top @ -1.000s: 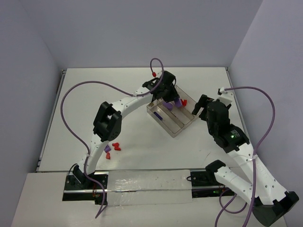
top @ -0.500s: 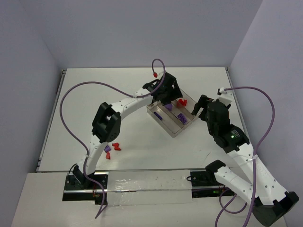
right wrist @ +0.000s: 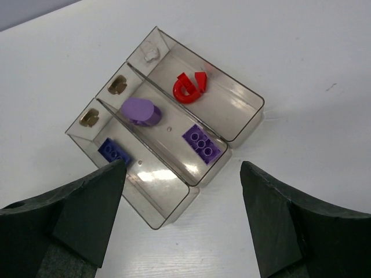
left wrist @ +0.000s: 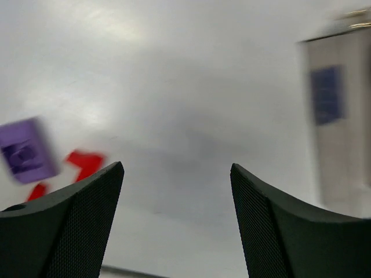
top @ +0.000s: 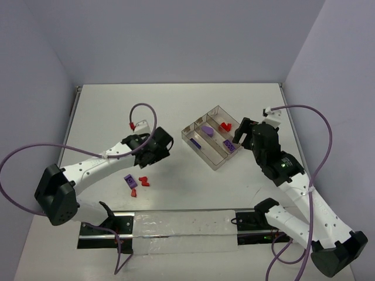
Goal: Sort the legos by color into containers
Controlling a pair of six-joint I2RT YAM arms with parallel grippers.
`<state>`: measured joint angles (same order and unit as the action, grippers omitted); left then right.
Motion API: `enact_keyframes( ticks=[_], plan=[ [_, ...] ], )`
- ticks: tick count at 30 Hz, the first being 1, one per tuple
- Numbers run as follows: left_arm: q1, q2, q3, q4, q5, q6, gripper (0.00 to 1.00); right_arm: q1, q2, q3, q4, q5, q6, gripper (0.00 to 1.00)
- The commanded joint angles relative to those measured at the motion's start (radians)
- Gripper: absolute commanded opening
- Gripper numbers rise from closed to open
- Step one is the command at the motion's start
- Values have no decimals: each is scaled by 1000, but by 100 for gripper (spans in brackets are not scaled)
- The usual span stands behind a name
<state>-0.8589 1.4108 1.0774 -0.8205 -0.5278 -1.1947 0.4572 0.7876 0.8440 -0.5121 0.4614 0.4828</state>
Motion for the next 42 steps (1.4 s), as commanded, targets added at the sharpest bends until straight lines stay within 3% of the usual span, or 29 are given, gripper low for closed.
enact_keyframes(
  ticks=[1,7,13,26,27,31,37,42],
  plan=[
    [30,-68,-106,-201,-78,-211,82,-5,13,-2,64,-47,8,87],
    [217,-144,-245,-185,-21,-216,98,-5,27,19,60,-61,-5,87],
    [333,-225,-369,-4,107,-92,97,-5,42,25,61,-80,0,87],
    [344,-112,-435,86,140,-135,70,-4,66,22,67,-91,-6,87],
    [345,-111,-436,87,140,-135,66,-4,67,20,67,-90,-6,87],
    [347,-118,-435,116,131,-112,36,-5,70,20,72,-95,-6,87],
    [359,-162,-284,34,-14,-23,18,-3,74,25,72,-95,-4,87],
    [348,-142,-65,26,-40,87,15,-5,65,20,73,-91,5,87]
  ],
)
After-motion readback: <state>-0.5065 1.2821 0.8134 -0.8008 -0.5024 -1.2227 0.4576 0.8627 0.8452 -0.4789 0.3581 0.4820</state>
